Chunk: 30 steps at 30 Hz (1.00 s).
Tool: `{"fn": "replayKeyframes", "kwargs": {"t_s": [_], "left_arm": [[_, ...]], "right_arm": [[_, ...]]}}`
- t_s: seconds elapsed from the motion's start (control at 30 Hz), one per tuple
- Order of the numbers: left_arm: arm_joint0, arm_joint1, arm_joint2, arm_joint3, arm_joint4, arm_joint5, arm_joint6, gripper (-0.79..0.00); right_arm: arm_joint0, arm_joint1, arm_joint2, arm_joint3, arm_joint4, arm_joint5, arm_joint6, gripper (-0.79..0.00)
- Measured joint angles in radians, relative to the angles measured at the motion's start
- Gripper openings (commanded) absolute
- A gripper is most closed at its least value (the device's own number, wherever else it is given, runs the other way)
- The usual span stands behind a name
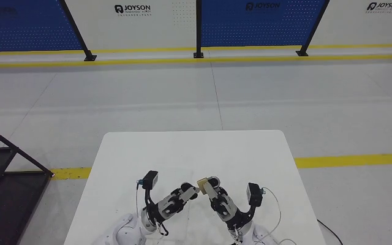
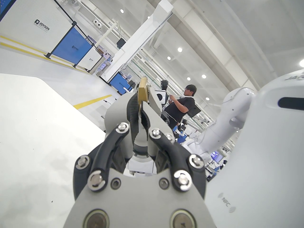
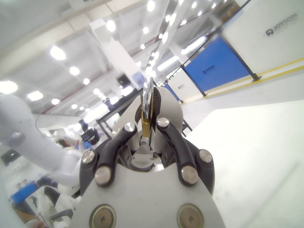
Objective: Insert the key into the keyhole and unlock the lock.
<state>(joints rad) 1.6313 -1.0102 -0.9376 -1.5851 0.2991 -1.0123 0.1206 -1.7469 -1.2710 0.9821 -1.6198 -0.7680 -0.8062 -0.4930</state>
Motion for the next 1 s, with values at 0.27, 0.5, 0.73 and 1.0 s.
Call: {"fn": "replayKeyframes", "kwargs": {"t_s": [0.27,0.5,0.73,1.0], "left_arm": [[-0.006,0.004,0.010,0.001,0.001,0.000,-0.014,-0.776],[-0.010,0.004,0.018,0.005,-0.003,0.000,-0.011,-0.711],[-0.016,0.004,0.029,0.013,-0.010,0.000,-0.009,-0.631],[-0.024,0.003,0.038,0.019,-0.010,0.000,-0.011,-0.785]], "right_arm": [[0.002,-0.001,-0.001,0.001,0.002,0.004,0.004,-0.785],[0.004,-0.003,-0.004,0.002,-0.002,0.011,0.003,-0.785],[0.003,-0.004,-0.004,0.003,-0.002,0.015,-0.004,-0.785],[0.003,-0.005,-0.004,0.002,-0.007,0.014,-0.005,-0.785]]}}
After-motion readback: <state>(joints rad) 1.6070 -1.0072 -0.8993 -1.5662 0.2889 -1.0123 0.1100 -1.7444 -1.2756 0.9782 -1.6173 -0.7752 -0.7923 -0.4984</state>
